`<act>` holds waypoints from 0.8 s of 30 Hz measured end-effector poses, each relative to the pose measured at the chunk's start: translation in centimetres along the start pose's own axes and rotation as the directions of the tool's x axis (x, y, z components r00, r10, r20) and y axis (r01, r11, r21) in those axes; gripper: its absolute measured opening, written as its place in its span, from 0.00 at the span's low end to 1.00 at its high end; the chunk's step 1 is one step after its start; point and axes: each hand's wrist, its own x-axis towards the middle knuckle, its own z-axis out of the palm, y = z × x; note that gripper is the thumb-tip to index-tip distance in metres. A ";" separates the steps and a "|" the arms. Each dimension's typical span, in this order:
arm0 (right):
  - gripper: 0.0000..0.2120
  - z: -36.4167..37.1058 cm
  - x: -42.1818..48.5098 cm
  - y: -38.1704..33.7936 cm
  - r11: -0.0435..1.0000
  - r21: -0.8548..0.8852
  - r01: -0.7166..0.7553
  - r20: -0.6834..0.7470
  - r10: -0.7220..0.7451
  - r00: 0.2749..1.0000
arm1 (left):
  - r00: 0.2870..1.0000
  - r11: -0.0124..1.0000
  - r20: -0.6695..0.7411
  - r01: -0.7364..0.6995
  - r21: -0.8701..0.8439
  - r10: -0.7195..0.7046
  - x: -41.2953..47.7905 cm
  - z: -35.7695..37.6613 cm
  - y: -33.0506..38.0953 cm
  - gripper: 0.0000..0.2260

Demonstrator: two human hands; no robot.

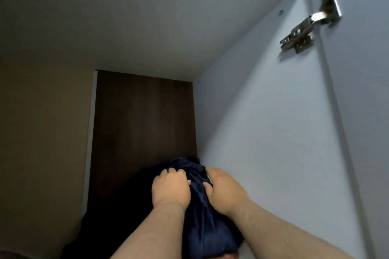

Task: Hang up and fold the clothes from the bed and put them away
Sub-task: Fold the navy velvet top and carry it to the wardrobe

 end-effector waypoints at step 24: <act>0.32 -18.9 -27.0 -10.2 0.741 -0.584 -0.332 0.043 0.437 0.899 | 0.799 0.743 0.138 -0.460 -0.486 0.586 -22.4 -6.0 8.0 0.33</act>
